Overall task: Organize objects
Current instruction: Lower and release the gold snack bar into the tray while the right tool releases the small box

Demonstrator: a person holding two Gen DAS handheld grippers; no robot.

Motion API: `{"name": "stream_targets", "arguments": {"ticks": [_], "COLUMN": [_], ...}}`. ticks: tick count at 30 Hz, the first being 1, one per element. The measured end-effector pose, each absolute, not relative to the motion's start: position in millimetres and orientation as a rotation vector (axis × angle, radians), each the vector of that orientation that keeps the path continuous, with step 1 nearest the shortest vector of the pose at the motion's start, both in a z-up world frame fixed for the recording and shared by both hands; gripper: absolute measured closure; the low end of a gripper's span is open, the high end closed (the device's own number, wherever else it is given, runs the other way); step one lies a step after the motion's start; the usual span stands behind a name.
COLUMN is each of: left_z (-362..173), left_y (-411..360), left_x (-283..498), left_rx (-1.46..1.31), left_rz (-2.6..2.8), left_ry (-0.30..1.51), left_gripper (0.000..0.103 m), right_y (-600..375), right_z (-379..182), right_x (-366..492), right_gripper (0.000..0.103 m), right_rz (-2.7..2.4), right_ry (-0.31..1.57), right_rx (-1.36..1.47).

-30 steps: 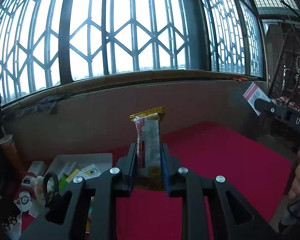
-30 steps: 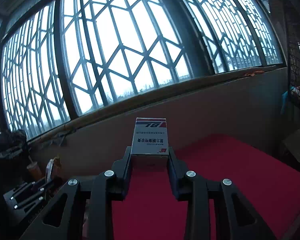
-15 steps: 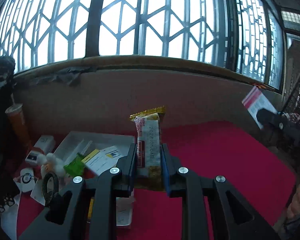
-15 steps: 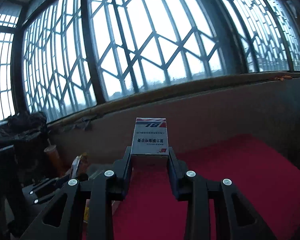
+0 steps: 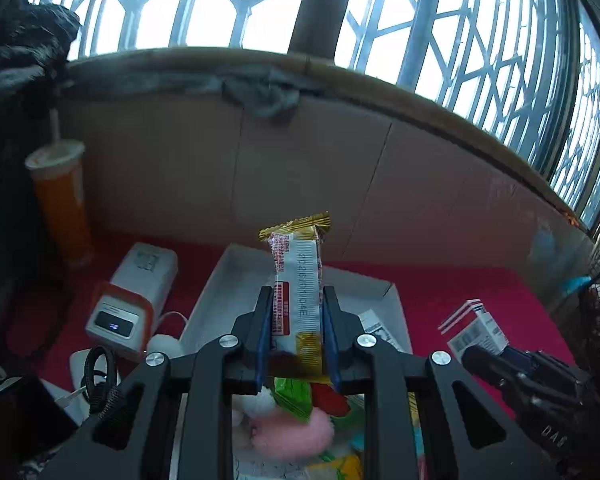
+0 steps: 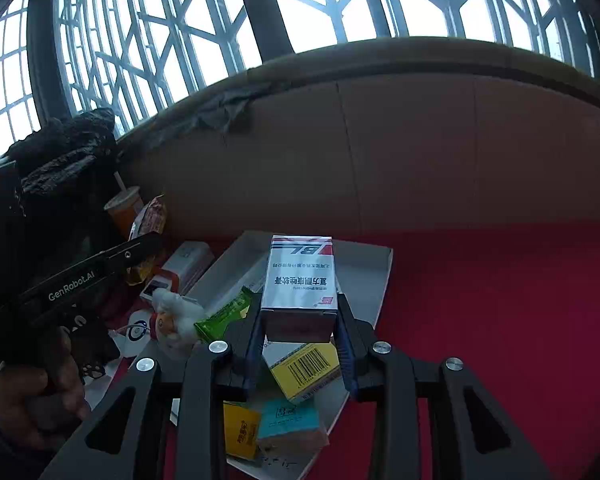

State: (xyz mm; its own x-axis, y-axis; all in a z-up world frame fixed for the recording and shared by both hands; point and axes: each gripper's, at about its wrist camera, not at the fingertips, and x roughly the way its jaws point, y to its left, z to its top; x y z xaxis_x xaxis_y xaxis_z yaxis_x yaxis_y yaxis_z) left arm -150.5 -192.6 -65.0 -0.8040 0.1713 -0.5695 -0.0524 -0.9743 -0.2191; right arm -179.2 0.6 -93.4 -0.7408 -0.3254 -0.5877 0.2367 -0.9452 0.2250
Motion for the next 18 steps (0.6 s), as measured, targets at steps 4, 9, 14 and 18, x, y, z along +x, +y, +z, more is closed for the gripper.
{"name": "stream_targets", "arguments": {"ticks": [4,9,14,18], "left_z": [-86,-98,-102,-102], "left_y": [-185,-176,-175,-179], "left_x": [-174,-180,-180,-179], "left_rx": [-1.003,-1.033,-1.027,-1.02], "left_rz": [2.852,2.9,2.937,2.953], "left_ry": [-0.263,-0.193,-0.165,-0.164], "left_gripper": [0.081,0.081,0.081,0.077], "right_y": [-16,-28,-41,-51], "right_z": [-104,-112,-114,-121], "right_x": [-199,-227,-255,-266], "right_gripper": [0.068,0.068,0.068,0.067], "right_rz": [-2.669,-2.68,-2.69,-2.67], "right_ry": [-0.148,-0.125,-0.12,-0.099], "right_rx": [0.971,0.993,1.016,1.031]}}
